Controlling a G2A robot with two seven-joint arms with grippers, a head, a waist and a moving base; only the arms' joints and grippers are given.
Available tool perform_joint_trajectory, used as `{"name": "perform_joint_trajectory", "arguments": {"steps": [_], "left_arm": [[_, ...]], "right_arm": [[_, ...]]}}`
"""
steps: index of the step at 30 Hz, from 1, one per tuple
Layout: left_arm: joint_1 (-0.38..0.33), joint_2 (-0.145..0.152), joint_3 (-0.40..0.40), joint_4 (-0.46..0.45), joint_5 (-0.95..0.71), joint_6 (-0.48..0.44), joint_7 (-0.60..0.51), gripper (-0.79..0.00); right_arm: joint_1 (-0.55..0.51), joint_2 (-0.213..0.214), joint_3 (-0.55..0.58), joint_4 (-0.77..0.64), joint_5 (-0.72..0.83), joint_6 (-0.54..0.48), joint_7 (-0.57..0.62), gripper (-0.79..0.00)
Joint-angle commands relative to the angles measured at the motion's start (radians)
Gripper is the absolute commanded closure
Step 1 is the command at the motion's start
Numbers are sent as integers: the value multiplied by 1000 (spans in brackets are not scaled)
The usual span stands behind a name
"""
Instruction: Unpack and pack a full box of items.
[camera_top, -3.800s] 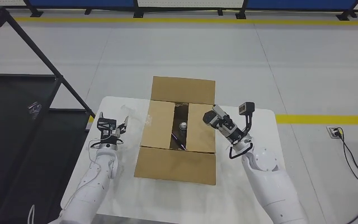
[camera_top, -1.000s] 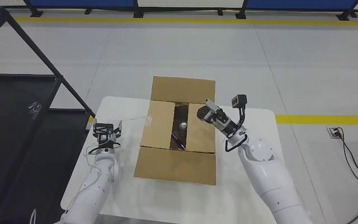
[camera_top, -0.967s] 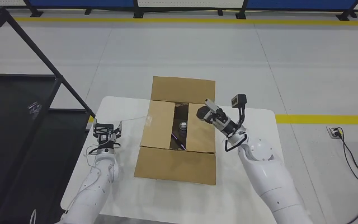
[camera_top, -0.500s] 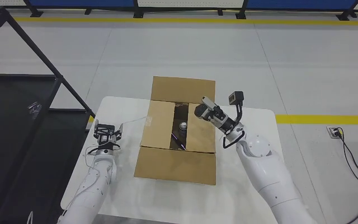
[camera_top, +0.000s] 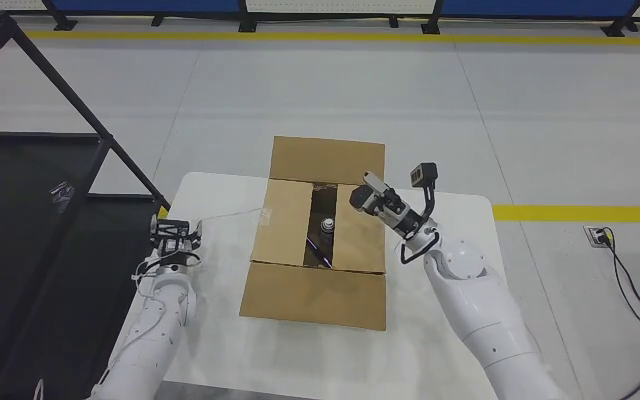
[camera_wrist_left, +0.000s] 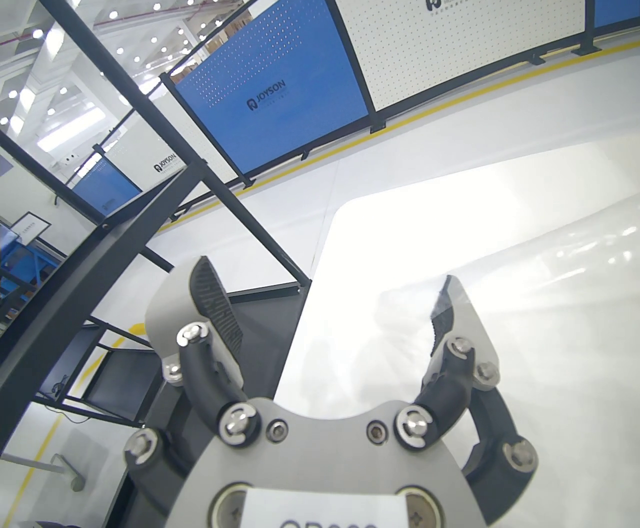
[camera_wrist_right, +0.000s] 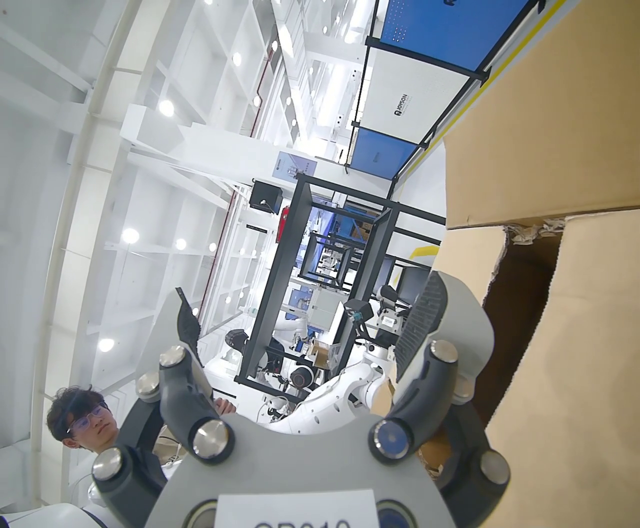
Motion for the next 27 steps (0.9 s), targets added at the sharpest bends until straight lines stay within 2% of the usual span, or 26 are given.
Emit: {"name": "perform_joint_trajectory", "arguments": {"steps": [1, 10, 18, 27], "left_arm": [[-1, 5, -6, 6, 1, 13, -5, -785], [0, 21, -32, 13, -9, 47, -47, -785], [13, 23, -24, 17, 23, 112, -94, -785], [30, 24, -31, 18, 17, 131, -115, -785]], "right_arm": [[1, 0, 1, 2, 0, 0, 1, -785], [17, -3, -6, 19, 8, 3, 11, -785], [25, -7, -12, 35, 15, -1, 17, -785], [31, -12, -21, 44, 19, -3, 16, -785]]}}
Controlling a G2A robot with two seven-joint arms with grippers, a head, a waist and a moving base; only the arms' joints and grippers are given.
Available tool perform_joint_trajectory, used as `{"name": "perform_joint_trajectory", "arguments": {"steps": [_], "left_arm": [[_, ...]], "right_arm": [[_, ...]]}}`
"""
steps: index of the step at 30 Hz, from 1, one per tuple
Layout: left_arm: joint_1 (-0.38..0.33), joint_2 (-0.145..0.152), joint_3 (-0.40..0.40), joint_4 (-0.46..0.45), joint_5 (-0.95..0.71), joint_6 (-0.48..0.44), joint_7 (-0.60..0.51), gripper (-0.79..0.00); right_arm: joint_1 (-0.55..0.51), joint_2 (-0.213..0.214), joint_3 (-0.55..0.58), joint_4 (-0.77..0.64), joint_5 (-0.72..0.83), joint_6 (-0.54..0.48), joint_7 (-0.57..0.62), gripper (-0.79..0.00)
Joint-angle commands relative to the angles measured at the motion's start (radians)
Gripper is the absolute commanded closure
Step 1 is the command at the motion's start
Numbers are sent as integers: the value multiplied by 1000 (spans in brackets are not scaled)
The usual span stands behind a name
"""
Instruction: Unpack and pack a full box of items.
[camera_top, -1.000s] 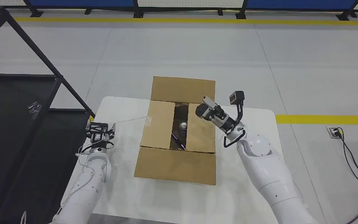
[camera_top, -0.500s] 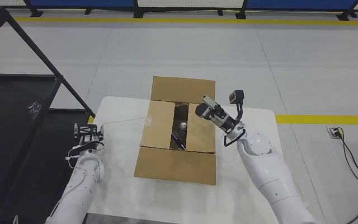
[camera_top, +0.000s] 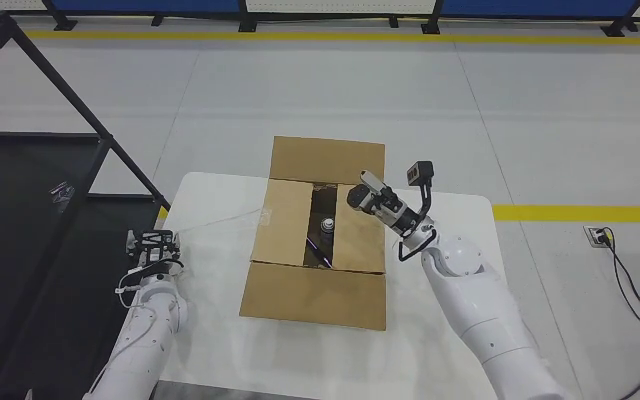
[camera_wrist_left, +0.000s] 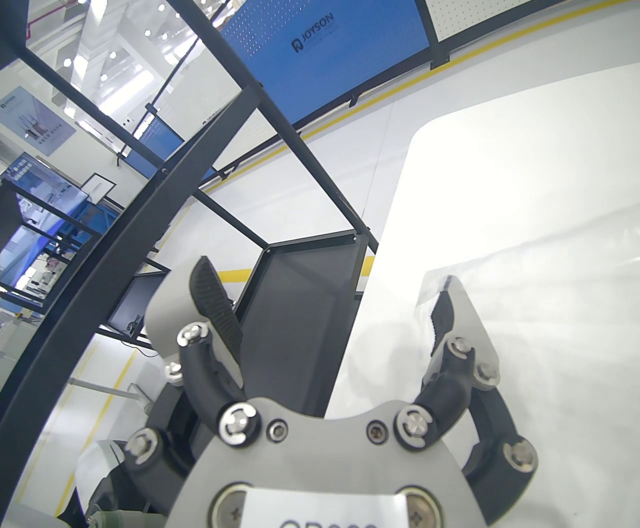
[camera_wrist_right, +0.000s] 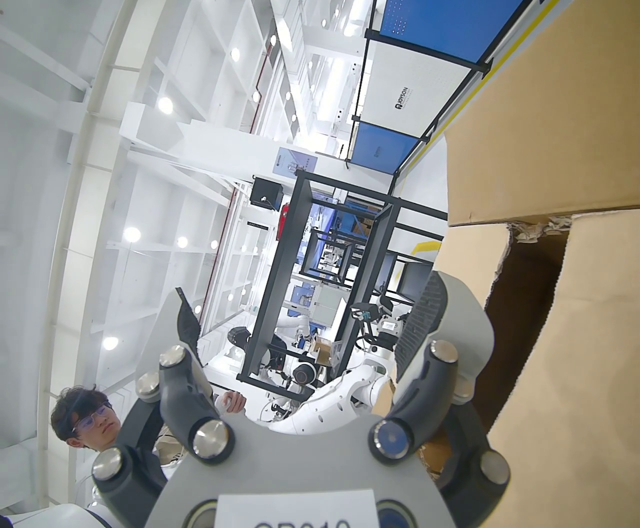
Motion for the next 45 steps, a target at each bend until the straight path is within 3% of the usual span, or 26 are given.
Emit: {"name": "perform_joint_trajectory", "arguments": {"steps": [1, 16, 37, 41, 45], "left_arm": [[3, 0, -1, 1, 0, 5, -6, -785], [20, -1, -20, -3, -30, 57, -47, -785], [58, -3, -56, -33, -84, 116, -21, -785], [71, -3, -77, -78, -124, 99, 23, -785], [102, 3, -103, -182, -158, 37, 109, -785]], "right_arm": [[2, -1, -2, 1, 0, 0, 0, -785], [25, -13, -24, 27, 4, -1, 2, -785], [72, -27, -38, 93, 27, -19, 48, -785], [83, -30, -41, 106, 32, -21, 61, -785], [99, -34, -48, 110, 34, -9, 68, -785]]}}
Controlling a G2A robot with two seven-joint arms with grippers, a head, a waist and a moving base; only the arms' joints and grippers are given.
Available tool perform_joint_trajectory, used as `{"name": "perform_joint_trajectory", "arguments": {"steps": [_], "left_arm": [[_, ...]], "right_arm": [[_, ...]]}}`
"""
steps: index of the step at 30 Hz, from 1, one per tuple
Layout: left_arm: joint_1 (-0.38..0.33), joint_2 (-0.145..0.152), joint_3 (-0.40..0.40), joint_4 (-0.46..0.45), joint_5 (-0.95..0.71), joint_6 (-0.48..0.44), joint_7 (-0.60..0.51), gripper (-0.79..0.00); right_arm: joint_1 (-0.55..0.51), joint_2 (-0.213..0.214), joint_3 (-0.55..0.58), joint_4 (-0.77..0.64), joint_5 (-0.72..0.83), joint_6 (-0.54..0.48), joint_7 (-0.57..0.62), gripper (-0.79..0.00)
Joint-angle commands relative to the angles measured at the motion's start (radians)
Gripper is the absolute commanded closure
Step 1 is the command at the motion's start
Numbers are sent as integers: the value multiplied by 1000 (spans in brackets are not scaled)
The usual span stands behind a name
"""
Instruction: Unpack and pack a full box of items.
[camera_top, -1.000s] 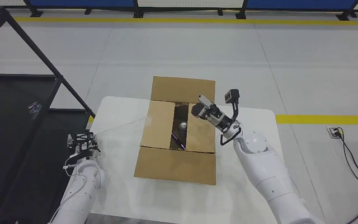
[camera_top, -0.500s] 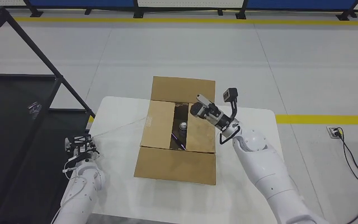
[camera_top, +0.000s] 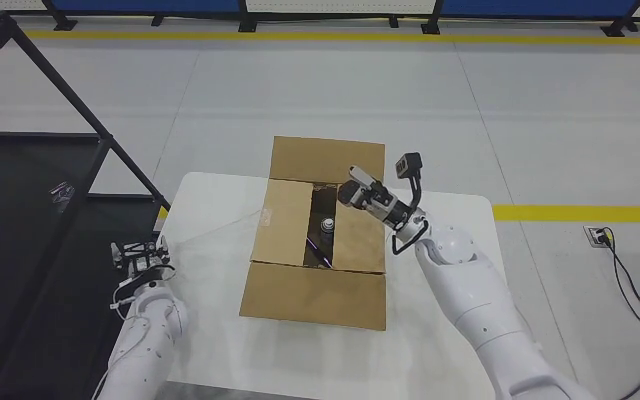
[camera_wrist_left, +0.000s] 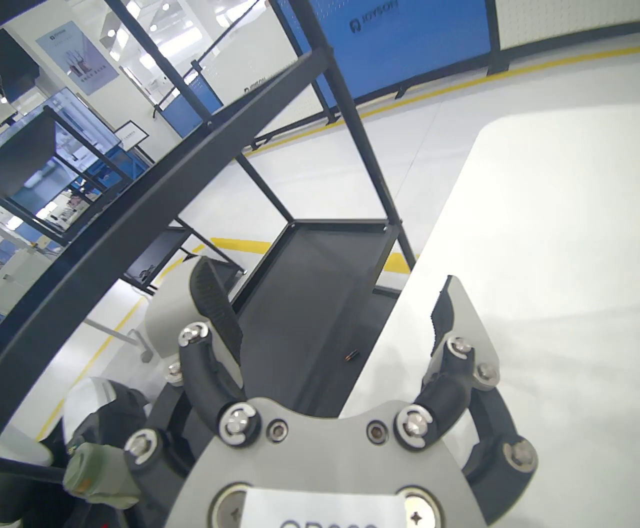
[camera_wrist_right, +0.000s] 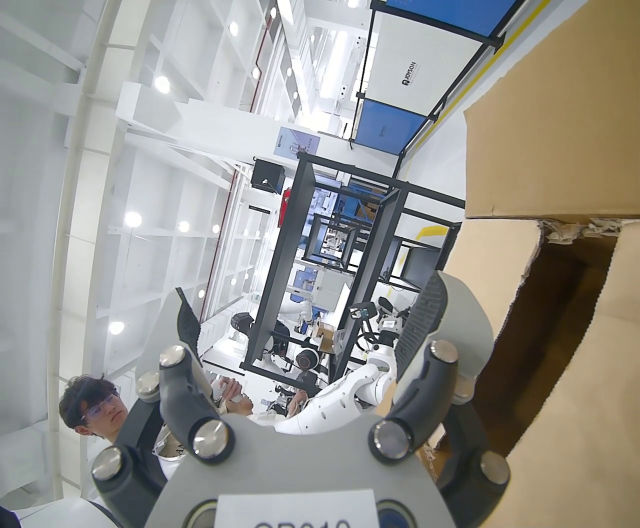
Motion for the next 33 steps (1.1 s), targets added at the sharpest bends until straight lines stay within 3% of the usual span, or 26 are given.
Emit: {"name": "perform_joint_trajectory", "arguments": {"steps": [1, 8, 14, 23, 29, 33], "left_arm": [[22, 4, -7, -63, 1, -27, 40, -785], [173, 34, -39, -400, 59, -207, 91, -785], [351, 72, -95, -736, 147, -436, 5, -785], [355, 71, -92, -740, 142, -445, -5, -785], [355, 64, -109, -821, -51, -587, -112, -785], [371, 74, -165, -883, -187, -759, -234, -785]], "right_arm": [[7, -3, -6, -3, 2, 15, 11, -785], [45, -11, -48, 2, -63, 104, 31, -785], [59, -13, -54, 13, -82, 157, 19, -785], [42, -14, -64, -9, -91, 168, 18, -785], [37, -19, -116, -60, -214, 248, -9, -785], [50, -27, -140, -52, -256, 297, -43, -785]]}}
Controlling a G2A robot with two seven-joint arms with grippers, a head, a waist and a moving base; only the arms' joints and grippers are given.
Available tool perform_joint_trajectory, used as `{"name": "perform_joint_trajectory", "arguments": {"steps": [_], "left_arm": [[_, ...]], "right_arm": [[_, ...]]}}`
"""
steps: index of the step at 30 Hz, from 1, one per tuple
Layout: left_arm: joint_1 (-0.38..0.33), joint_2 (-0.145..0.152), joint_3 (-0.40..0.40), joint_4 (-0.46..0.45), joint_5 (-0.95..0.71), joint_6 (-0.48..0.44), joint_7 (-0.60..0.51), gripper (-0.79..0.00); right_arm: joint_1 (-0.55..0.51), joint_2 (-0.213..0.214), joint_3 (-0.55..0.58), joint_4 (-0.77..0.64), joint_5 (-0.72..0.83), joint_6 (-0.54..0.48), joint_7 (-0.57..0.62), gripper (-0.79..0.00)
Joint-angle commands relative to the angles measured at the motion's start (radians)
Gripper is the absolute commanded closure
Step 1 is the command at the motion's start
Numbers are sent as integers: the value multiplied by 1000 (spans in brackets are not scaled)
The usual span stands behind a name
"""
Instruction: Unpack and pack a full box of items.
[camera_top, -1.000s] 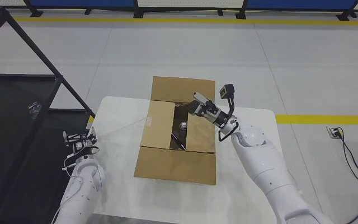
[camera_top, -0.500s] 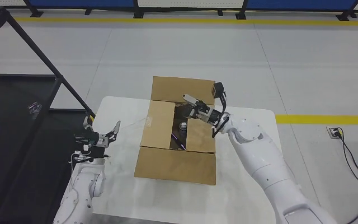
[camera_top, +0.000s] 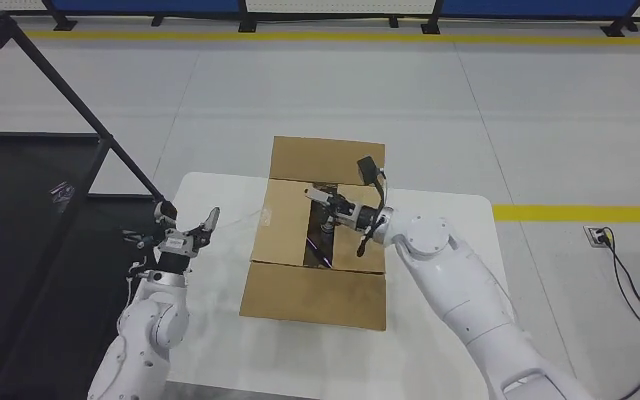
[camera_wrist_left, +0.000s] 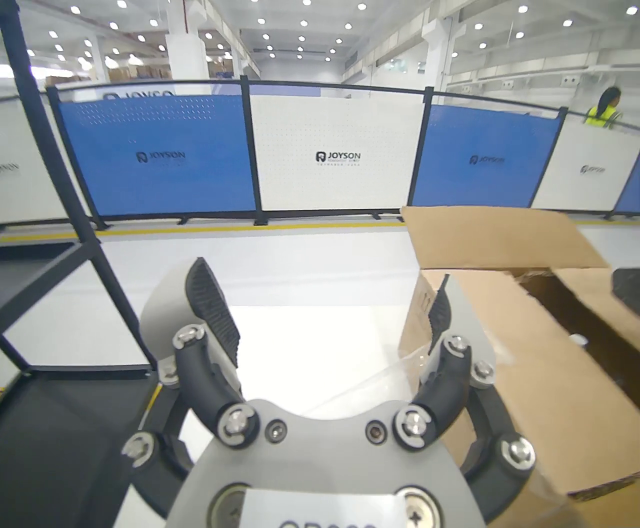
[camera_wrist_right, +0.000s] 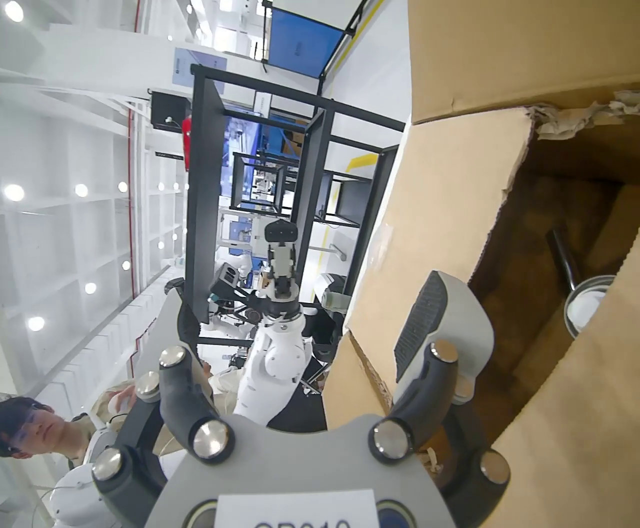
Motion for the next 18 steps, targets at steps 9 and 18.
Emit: {"name": "perform_joint_trajectory", "arguments": {"steps": [9, 18], "left_arm": [[51, 46, -149, -59, -351, -527, -380, -785], [88, 73, -166, -95, -480, -692, -581, -785]], "right_arm": [[52, -34, -70, 68, -58, 99, -42, -785], [93, -78, -135, 164, -95, 115, -85, -785]]}}
